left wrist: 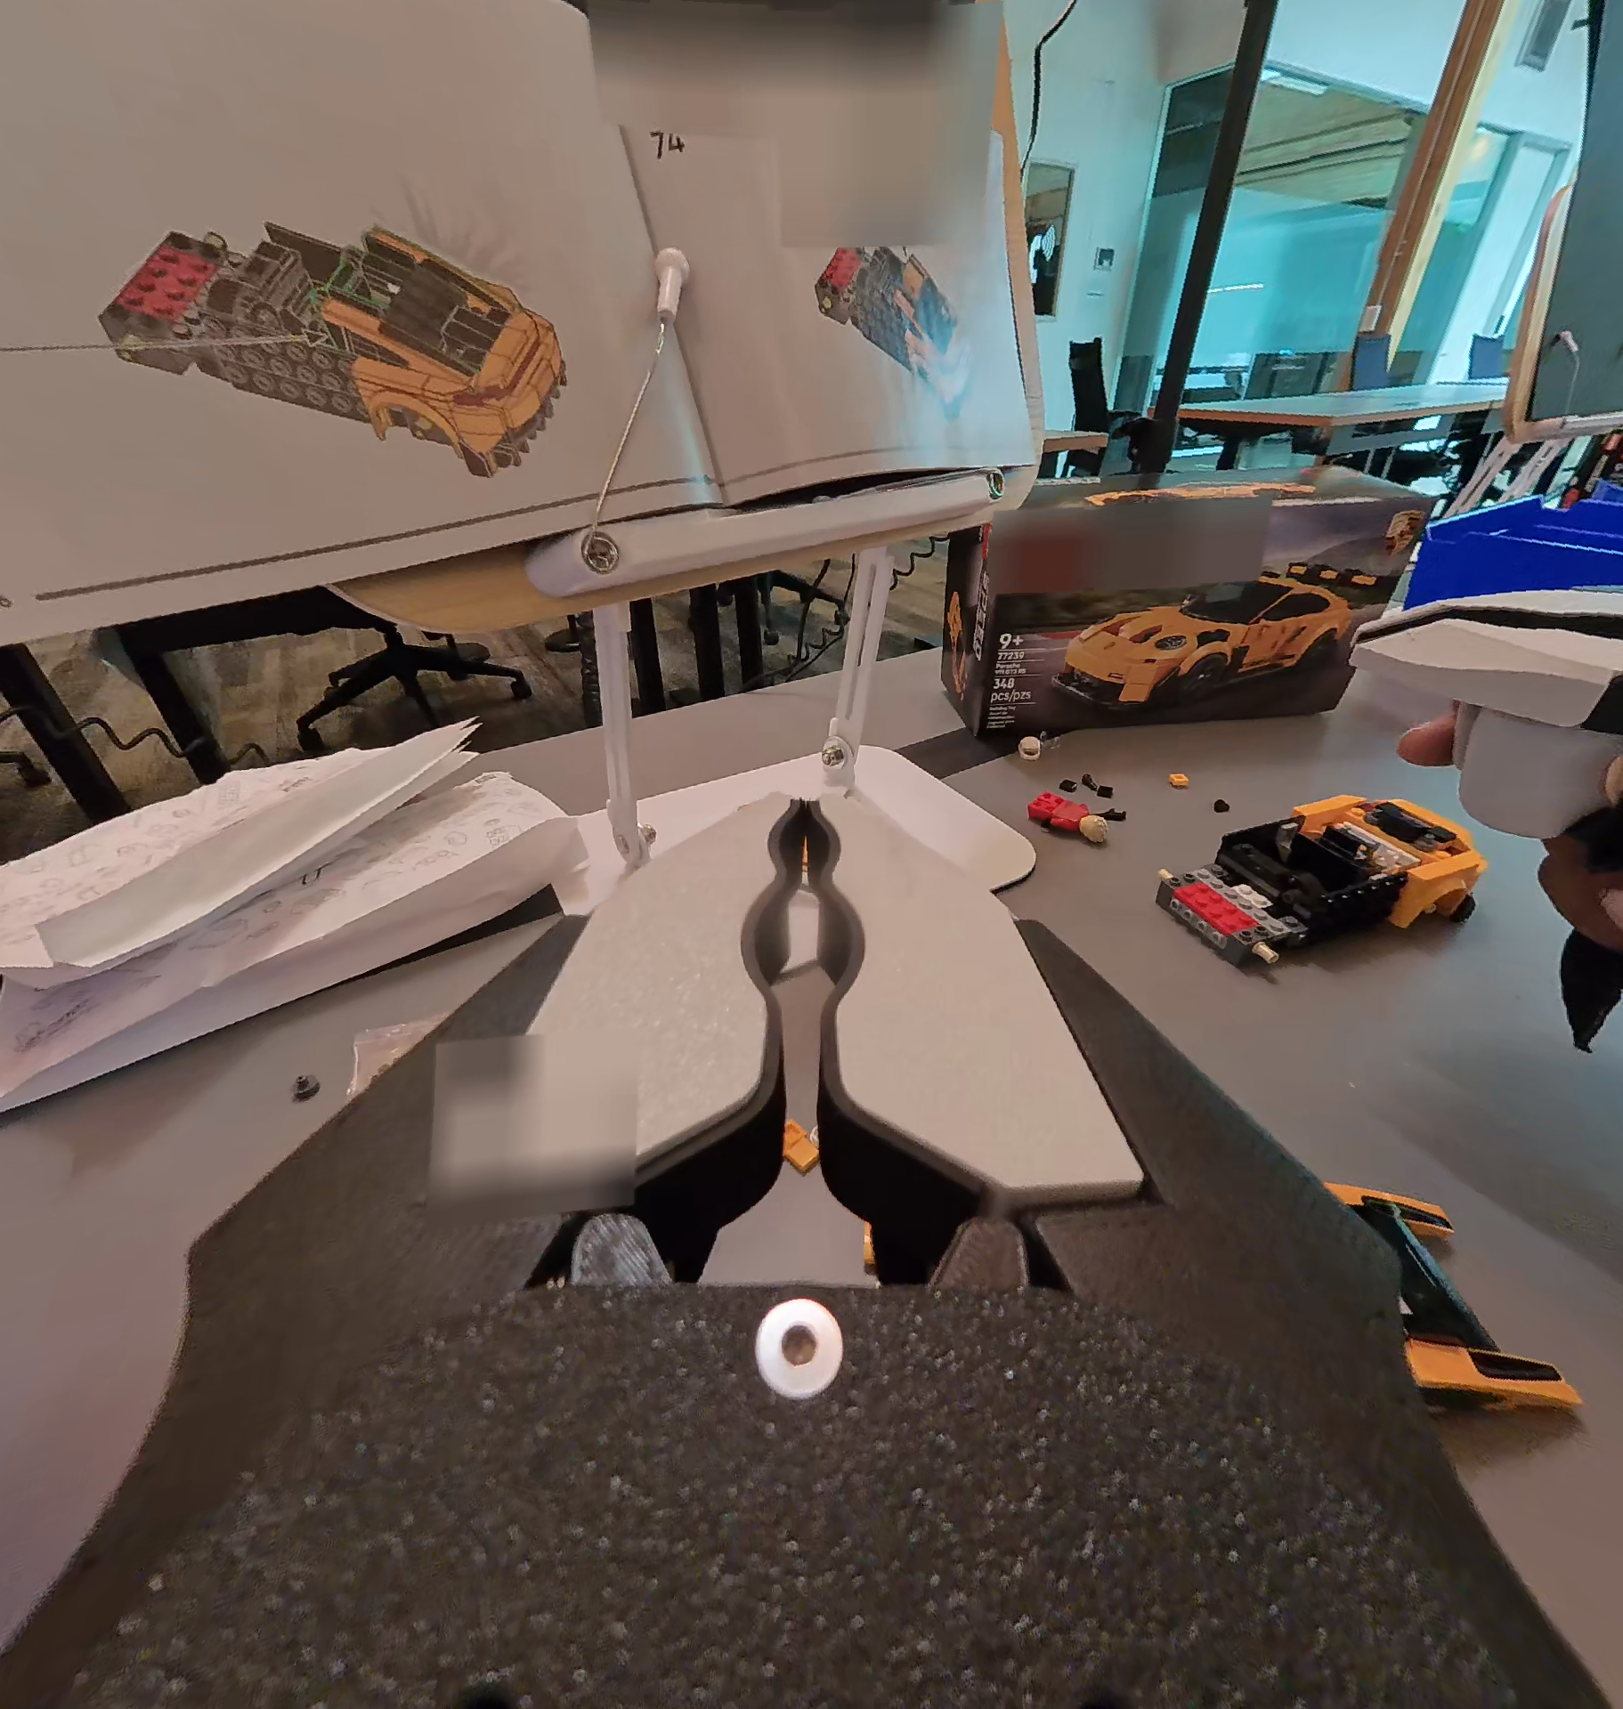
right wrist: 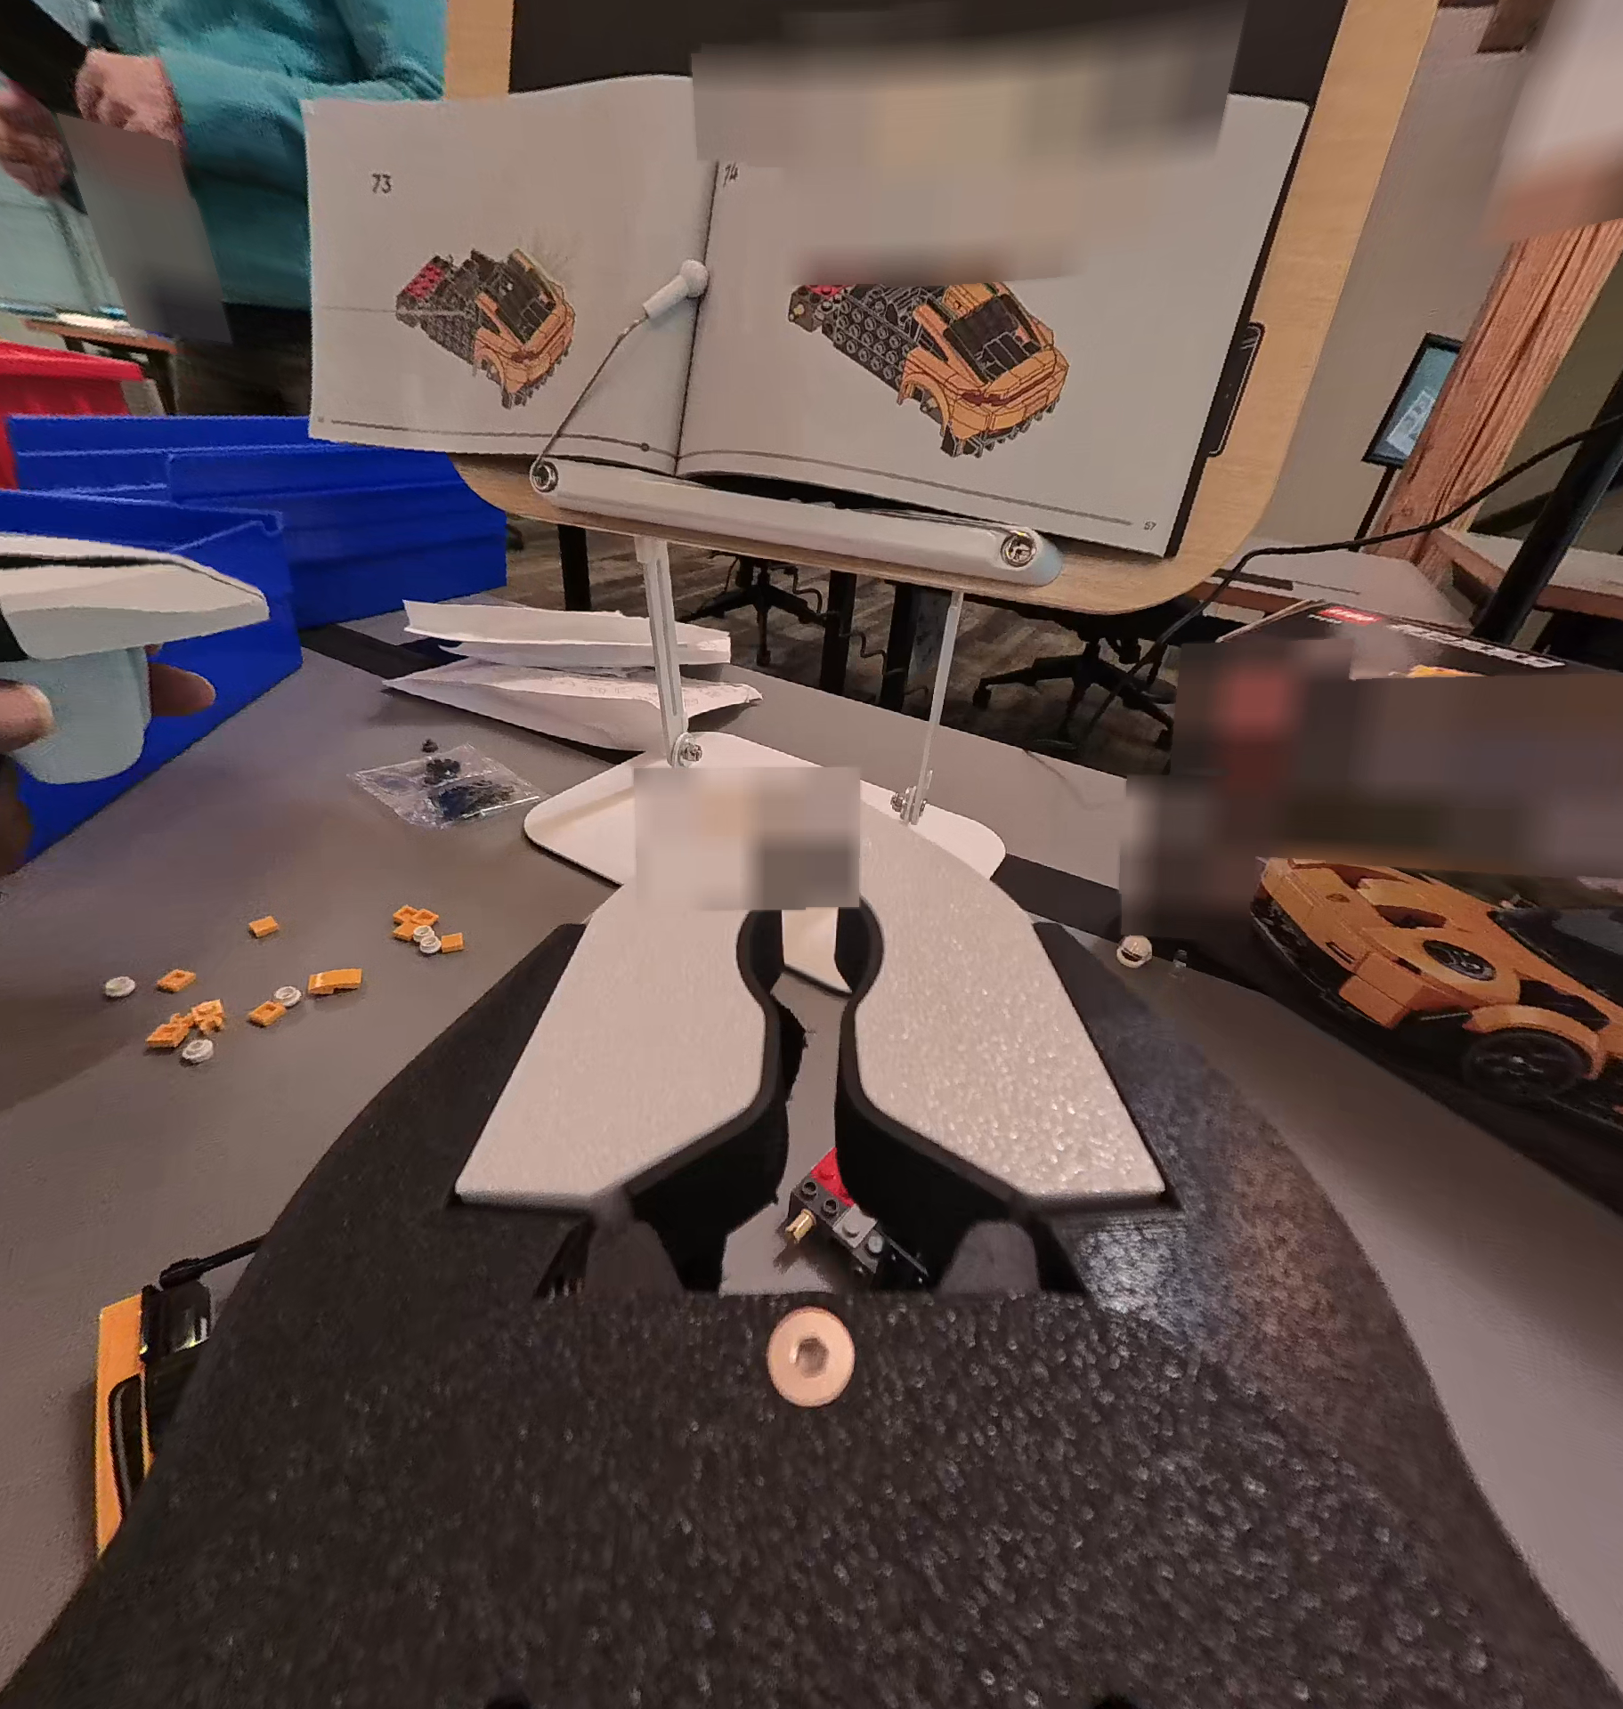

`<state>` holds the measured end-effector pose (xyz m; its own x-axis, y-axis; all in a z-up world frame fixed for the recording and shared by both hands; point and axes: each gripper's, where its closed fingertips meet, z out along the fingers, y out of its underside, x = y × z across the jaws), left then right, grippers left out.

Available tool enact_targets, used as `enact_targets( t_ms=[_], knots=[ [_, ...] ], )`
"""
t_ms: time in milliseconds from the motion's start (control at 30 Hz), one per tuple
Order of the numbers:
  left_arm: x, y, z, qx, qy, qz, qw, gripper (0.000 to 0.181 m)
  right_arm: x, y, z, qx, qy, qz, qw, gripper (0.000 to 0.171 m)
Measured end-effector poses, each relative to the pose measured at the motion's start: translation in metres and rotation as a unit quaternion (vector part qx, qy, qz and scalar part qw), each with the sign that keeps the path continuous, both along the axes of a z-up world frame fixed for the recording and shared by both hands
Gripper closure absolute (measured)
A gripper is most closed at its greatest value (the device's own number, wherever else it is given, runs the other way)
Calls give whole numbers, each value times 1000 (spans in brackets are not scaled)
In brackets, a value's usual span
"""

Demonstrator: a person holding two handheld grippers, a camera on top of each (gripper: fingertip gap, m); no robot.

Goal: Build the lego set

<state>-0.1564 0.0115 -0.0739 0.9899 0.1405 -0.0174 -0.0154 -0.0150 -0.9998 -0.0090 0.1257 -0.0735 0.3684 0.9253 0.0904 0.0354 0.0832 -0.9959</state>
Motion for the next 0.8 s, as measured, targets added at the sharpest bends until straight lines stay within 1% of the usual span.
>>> enact_targets(
  t_ms=[433, 567, 800],
  knots=[
    [-4, 0, -8, -18, 13, 18, 1000, 181, 1, -2, 4, 1, 5, 1, 1000, 165],
    [-3, -1, -12, -25, 6, 12, 1000, 181, 2, -1, 5, 1, 5, 1, 1000, 165],
    [-13, -7, -13, -30, -10, 24, 999, 181, 3, -1, 5, 2, 2, -3, 1000, 164]
  ],
)
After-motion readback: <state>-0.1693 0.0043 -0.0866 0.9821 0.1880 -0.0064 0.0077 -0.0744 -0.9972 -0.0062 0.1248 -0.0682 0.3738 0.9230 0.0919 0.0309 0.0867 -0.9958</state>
